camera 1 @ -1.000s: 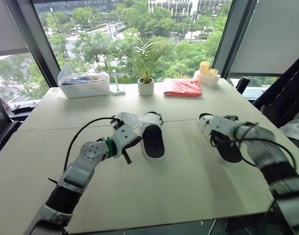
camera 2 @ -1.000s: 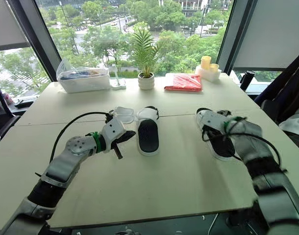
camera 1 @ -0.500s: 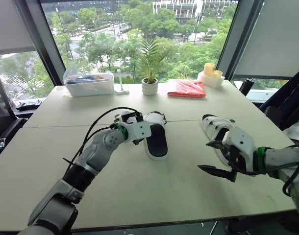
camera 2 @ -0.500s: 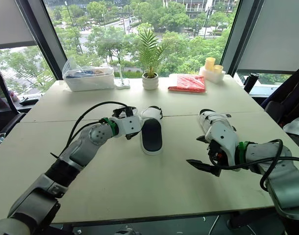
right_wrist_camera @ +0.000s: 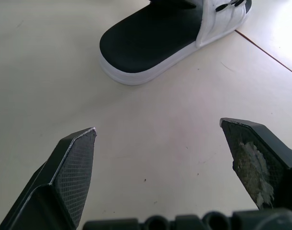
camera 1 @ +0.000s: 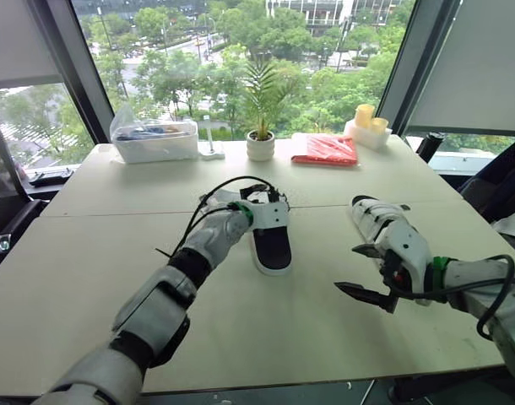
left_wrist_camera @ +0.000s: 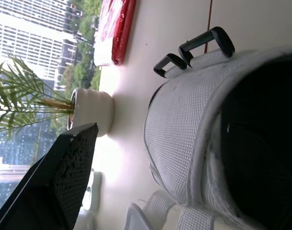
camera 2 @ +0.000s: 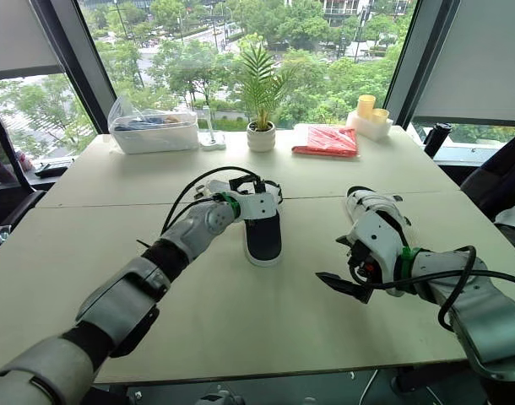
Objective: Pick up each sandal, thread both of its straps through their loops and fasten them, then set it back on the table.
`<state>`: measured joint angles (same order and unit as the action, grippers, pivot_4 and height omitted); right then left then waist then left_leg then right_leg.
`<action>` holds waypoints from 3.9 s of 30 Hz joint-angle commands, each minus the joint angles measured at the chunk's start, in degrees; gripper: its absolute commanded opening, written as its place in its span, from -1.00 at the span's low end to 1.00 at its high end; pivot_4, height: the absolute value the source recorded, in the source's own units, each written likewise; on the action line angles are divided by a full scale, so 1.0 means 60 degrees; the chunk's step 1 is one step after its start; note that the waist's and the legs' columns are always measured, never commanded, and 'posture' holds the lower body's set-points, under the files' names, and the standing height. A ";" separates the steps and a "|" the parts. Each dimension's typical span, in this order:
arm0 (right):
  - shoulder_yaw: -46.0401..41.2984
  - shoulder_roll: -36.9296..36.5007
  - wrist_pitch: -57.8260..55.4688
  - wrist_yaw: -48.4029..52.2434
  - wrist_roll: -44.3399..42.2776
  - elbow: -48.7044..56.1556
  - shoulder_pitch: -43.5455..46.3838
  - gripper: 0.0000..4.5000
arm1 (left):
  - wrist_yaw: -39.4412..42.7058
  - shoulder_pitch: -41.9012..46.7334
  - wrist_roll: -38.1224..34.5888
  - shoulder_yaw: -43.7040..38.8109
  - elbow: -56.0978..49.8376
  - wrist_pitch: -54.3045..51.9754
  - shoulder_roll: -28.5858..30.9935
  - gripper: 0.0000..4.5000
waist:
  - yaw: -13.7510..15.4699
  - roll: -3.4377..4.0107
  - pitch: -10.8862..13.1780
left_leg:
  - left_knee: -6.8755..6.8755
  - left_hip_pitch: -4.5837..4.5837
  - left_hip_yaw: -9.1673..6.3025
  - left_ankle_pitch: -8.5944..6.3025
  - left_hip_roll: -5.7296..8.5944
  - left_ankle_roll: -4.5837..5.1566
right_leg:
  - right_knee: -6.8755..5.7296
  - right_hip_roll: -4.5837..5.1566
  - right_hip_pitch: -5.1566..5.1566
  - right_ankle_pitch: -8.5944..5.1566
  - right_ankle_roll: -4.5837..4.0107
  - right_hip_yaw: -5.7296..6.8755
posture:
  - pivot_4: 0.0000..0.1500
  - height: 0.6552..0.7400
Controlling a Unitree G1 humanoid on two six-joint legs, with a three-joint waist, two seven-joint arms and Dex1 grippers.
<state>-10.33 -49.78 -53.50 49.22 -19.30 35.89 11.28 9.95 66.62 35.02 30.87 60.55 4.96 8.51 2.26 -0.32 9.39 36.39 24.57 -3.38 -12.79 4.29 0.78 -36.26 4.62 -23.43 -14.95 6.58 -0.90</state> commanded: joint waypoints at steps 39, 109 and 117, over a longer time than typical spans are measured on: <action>-0.2334 -0.1156 0.1181 -0.0427 -0.0811 -0.1242 -0.0374 1.00 | 0.1289 0.1391 0.0831 0.0704 0.0826 1.4342 0.2363 -0.96 | -0.0003 -0.0011 0.0007 | 0.0033 0.0011 0.0010 -0.0005 -0.0003 0.0006 | -0.0019 0.0018 -0.0004 0.0004 0.0002 -0.0011 | 1.00 1.00; 0.0609 -0.0910 0.4286 0.1444 -0.0194 -0.2525 -0.0359 0.60 | -0.0732 0.1022 -0.6530 -1.0305 0.2093 0.1409 0.2059 1.00 | -0.0223 -0.0078 0.0022 | 0.0159 -0.0017 0.0070 -0.0034 0.0002 0.0054 | -0.0156 0.0031 -0.0001 0.0012 0.0064 0.0009 | 1.00 1.00; 0.0748 -0.0132 0.4874 0.1597 -0.0441 -0.3062 -0.0337 -0.98 | 0.1232 0.1407 -0.7708 -1.0272 0.2259 -0.1175 0.1787 1.00 | -0.0235 -0.0078 0.0022 | 0.0153 -0.0017 0.0070 -0.0033 0.0010 0.0051 | -0.0157 0.0031 -0.0004 0.0012 0.0064 0.0011 | 1.00 1.00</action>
<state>-5.23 -50.79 -25.64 58.39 -21.03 17.27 8.41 12.75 72.98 -9.51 -31.21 75.35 0.75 19.36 0.85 -0.79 9.52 37.31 24.46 -2.95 -12.99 4.35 1.09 -37.20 4.81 -23.44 -14.88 6.97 -0.84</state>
